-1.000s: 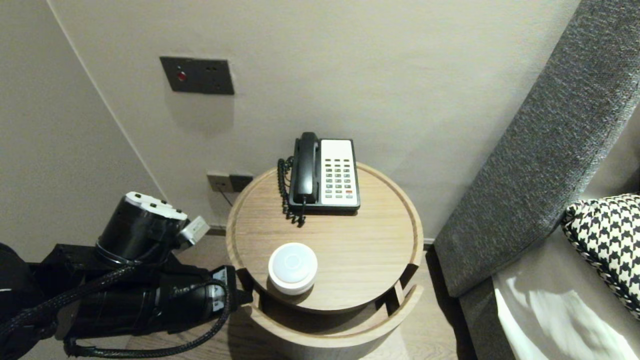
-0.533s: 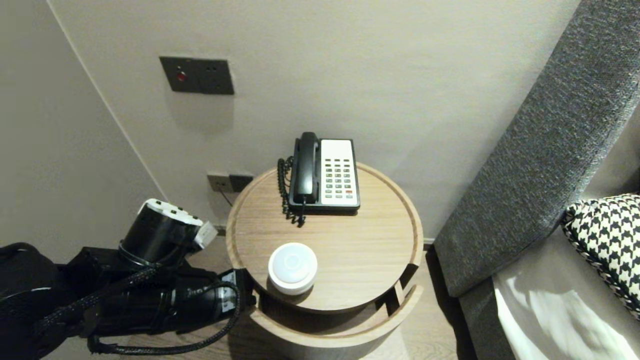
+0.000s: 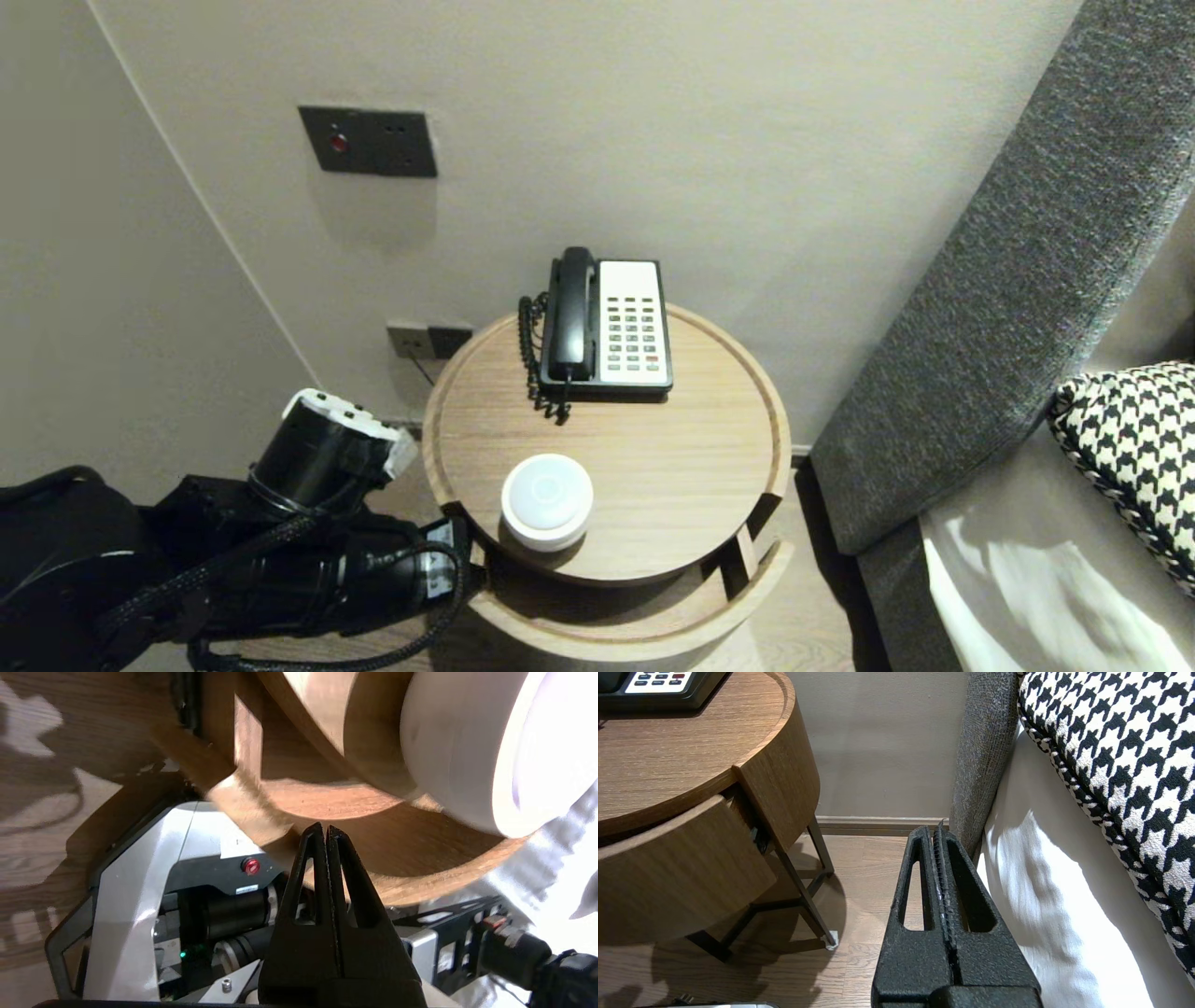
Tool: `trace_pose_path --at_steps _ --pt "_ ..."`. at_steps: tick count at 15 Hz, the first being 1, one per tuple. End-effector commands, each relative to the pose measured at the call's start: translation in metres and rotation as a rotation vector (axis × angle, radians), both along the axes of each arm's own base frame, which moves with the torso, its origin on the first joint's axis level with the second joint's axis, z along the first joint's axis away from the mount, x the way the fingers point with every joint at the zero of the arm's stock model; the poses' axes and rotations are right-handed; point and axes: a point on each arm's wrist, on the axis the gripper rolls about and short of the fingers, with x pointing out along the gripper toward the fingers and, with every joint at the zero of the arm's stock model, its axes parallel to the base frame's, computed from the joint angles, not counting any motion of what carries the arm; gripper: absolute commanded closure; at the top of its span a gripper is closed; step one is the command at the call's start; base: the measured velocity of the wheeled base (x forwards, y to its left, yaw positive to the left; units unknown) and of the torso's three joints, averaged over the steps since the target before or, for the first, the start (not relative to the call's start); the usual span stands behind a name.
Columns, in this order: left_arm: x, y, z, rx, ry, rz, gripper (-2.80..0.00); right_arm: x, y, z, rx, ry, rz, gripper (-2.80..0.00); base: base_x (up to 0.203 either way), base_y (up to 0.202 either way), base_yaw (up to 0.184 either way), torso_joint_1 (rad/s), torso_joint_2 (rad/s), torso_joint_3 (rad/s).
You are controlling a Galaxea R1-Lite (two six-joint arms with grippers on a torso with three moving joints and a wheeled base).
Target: Open the nightstand drawer
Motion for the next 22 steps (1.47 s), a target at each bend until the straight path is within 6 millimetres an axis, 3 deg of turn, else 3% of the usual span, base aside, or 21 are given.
trace_pose_path --at_steps 1,13,22 --pt "-0.004 -0.004 -0.003 0.014 -0.003 -0.009 0.00 0.003 0.000 -0.011 0.000 0.040 0.001 0.00 0.000 0.000 0.000 0.000 0.00 0.000" --pt "-0.007 -0.010 -0.005 0.007 -0.011 -0.037 0.00 0.003 0.000 -0.011 0.001 0.039 0.000 0.00 0.000 0.000 0.000 0.000 0.00 0.000" --pt "-0.039 -0.013 -0.022 0.063 0.049 -0.135 0.00 0.003 0.000 -0.011 0.000 0.038 0.000 0.00 0.000 0.000 0.000 0.000 0.00 0.000"
